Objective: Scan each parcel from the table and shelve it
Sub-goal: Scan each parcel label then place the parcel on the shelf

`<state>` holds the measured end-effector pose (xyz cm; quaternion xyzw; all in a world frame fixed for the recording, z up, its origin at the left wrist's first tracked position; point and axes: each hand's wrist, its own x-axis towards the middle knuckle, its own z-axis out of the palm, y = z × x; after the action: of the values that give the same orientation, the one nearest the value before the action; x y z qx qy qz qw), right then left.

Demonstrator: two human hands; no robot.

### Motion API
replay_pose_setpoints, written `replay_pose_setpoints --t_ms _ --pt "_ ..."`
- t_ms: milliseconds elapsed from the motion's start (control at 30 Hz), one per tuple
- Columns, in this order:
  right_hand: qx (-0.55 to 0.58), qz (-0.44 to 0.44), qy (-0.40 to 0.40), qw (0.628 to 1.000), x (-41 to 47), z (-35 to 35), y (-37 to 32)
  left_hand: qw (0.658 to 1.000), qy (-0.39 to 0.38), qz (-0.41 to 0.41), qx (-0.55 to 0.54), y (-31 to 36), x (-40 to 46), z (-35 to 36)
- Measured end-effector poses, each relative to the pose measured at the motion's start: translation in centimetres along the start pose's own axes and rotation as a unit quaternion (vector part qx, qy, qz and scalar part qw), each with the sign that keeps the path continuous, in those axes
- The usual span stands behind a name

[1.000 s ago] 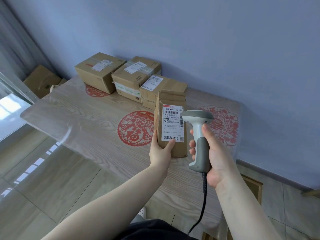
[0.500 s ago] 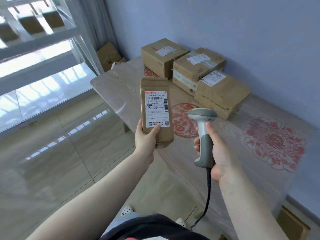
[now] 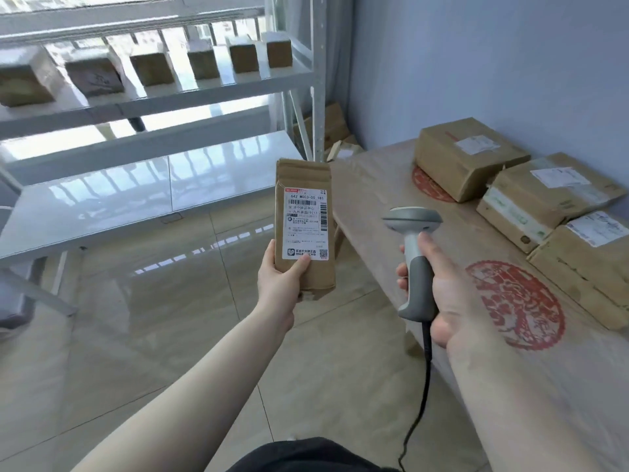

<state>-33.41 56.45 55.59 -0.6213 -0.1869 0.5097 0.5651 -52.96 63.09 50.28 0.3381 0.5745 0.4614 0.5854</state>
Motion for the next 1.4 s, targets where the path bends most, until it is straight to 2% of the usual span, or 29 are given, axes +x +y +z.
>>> replay_pose_setpoints --t_ms 333,733,833,1033,1400 --pt "-0.021 -0.037 -0.074 0.996 3.9 15.0 -1.8 0.997 0.042 0.048 -0.041 9.1 8.0 -10.3" --pt "-0.04 -0.089 -0.183 0.978 12.9 29.4 -9.4 0.983 0.104 0.128 -0.075 20.6 17.8 -14.1" --pt "-0.053 -0.142 -0.203 0.967 15.4 32.1 -11.3 0.979 0.118 0.152 -0.073 23.5 20.8 -14.4" --pt "-0.033 -0.136 -0.232 0.963 19.7 36.5 -15.4 0.969 0.104 0.208 -0.081 30.3 24.1 -14.8" --pt "0.008 -0.203 -0.263 0.943 20.6 41.9 -18.9 0.951 0.1 0.289 -0.05 41.4 27.5 -16.5"
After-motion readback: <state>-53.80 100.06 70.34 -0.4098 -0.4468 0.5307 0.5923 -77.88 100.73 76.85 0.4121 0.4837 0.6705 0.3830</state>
